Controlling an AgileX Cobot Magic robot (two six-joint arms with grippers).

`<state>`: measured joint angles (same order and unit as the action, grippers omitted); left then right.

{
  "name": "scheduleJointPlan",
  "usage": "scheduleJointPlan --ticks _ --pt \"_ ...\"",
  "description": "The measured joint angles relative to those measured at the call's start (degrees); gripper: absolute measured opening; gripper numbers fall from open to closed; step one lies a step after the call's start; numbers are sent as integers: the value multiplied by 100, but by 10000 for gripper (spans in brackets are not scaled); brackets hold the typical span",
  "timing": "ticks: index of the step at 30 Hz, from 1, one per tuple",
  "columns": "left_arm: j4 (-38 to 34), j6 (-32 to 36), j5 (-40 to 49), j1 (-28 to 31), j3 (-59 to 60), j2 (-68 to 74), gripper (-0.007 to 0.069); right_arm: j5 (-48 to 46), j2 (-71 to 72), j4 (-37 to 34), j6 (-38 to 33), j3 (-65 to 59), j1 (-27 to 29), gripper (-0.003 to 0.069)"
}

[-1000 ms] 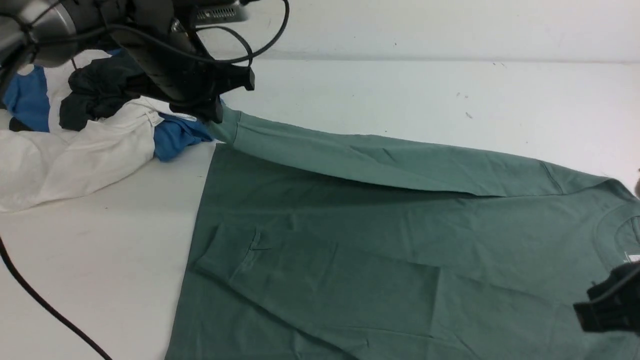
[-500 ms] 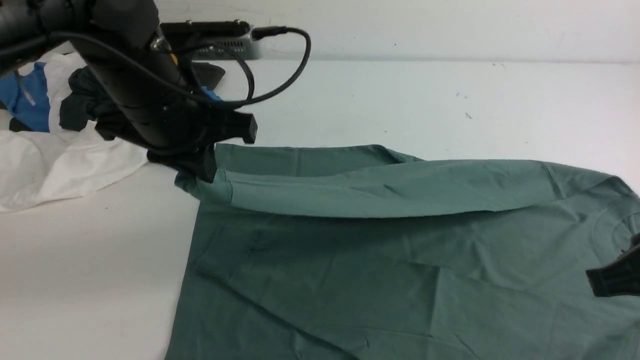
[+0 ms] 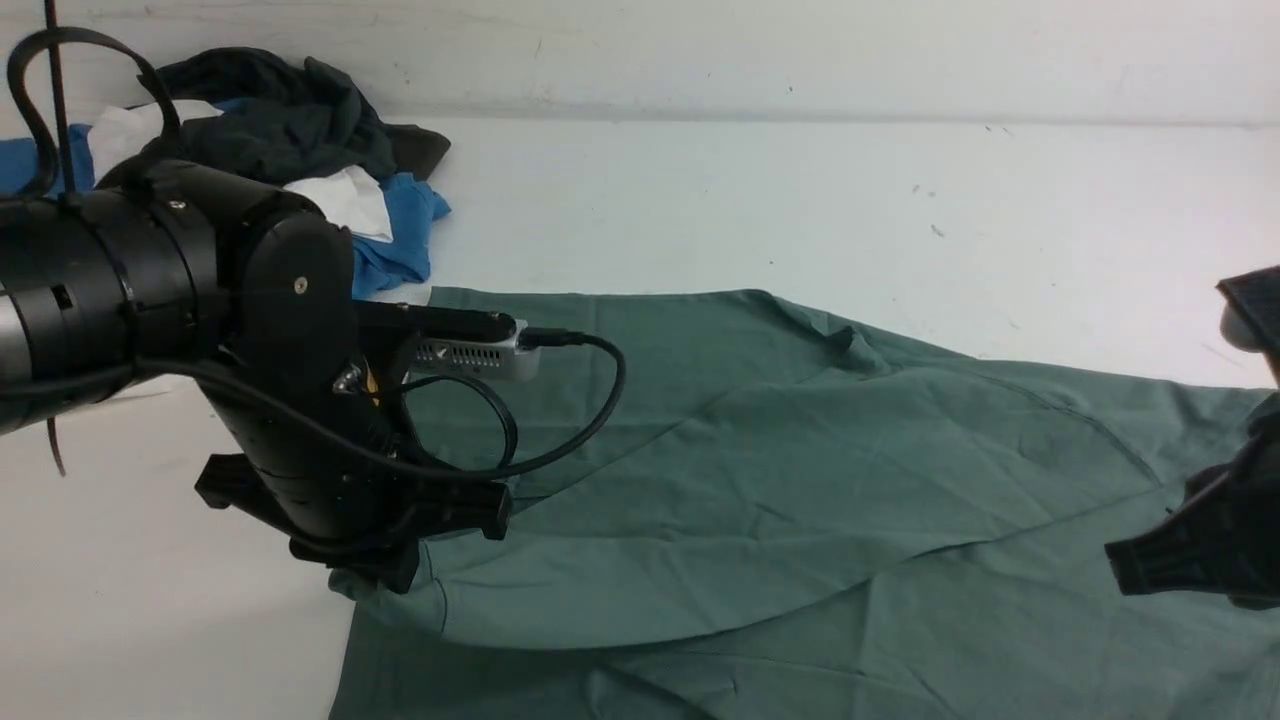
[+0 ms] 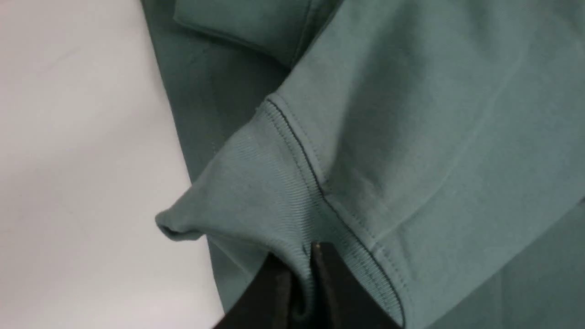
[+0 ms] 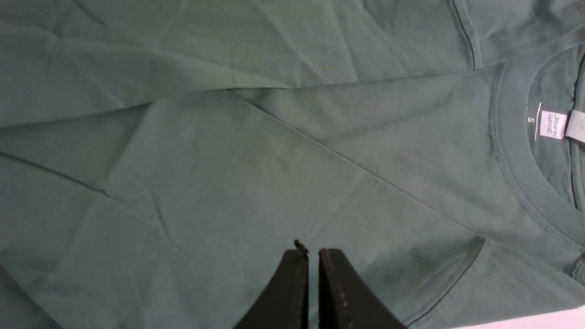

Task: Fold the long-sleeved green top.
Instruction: Use the left arm to drag and drop the cuff onto the cuff closest to the left arm, then use both arms simultaneously to clamp the lower edge of the clothing fabric

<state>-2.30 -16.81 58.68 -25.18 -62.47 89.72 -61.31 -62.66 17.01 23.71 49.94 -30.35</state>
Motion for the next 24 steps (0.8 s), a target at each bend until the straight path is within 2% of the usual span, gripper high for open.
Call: scheduleJointPlan --ticks 3,7,13,14,15,18,23,24 --pt "101 0 0 0 0 -2 22 0 0 0 0 0 0 33" --pt "132 0 0 -4 0 -7 66 0 0 -45 0 0 0 33" --pt "149 0 224 -11 0 -7 211 0 0 -89 34 0 0 33" --pt "149 0 233 -11 0 -7 217 0 0 -89 34 0 0 33" --pt "149 0 298 -11 0 -7 257 0 0 -99 42 0 0 33" --pt "152 0 317 -11 0 -7 303 -34 -54 -140 41 60 42 33" --pt "78 182 329 -23 0 -9 289 -284 -435 -573 -309 574 517 33" --pt "44 326 348 -52 0 -9 257 -375 -683 -898 -749 909 852 33"
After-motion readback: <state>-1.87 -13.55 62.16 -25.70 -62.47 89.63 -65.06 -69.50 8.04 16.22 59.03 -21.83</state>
